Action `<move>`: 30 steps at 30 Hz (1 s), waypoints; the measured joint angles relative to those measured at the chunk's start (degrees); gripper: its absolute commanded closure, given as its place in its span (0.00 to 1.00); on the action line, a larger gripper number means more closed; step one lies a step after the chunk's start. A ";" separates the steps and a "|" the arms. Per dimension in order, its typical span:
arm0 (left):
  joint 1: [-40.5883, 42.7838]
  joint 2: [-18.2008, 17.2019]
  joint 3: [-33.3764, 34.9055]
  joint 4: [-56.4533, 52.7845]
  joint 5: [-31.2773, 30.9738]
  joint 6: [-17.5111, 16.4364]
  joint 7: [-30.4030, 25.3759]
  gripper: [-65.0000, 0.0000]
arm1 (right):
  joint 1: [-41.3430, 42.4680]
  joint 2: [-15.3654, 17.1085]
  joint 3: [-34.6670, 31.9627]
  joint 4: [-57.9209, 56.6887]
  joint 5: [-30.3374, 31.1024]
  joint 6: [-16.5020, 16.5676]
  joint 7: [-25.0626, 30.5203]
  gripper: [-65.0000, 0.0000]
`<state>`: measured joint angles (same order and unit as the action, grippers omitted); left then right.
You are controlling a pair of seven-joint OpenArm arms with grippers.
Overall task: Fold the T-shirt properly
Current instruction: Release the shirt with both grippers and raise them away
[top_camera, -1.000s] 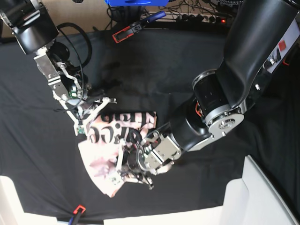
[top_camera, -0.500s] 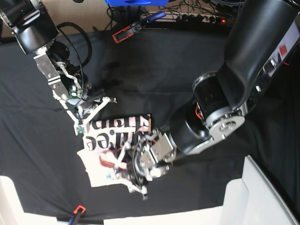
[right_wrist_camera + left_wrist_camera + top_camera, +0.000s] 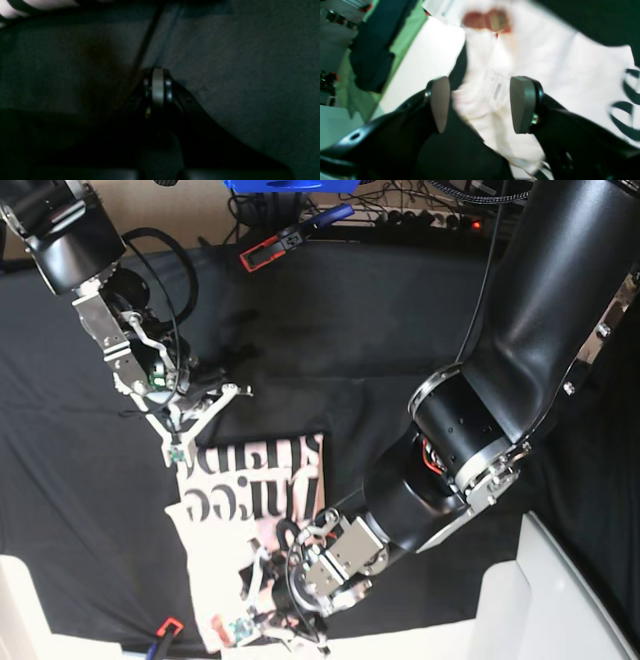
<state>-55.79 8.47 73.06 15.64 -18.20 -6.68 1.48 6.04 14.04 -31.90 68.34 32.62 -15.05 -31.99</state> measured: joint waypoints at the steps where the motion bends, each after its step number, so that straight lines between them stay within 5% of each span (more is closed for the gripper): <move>1: 0.57 -0.02 0.00 0.00 0.00 0.00 0.39 0.41 | -0.02 0.00 0.00 0.04 0.00 0.00 -0.17 1.00; 9: 1.62 -0.20 -1.29 0.85 -0.04 -0.33 0.85 0.41 | 0.00 -0.13 0.00 0.07 -0.02 -0.02 -0.33 1.00; 12: 1.53 0.11 -7.98 2.51 -0.33 -0.39 0.90 0.42 | 0.00 0.00 0.00 0.07 0.00 0.00 -0.33 1.00; 14: 1.77 0.42 -15.56 3.91 -0.28 -0.35 4.87 0.57 | 0.11 0.20 0.00 0.09 0.22 0.02 -0.33 1.00; 17: 5.20 0.07 -24.79 8.98 -0.33 0.55 9.25 1.00 | -0.04 2.21 0.00 1.60 0.74 0.35 -1.97 1.00; 23: 15.45 -0.02 -33.73 17.79 -0.02 0.26 19.30 1.00 | 0.50 5.84 -0.09 7.69 0.83 0.33 -2.49 1.00; 30: 23.02 -0.17 -34.27 22.56 0.00 0.63 19.54 1.00 | 1.36 7.82 0.17 8.63 1.07 0.20 -2.29 1.00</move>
<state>-32.77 8.29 38.79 38.19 -18.20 -6.04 21.02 7.40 21.87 -31.73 76.97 33.69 -14.85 -34.28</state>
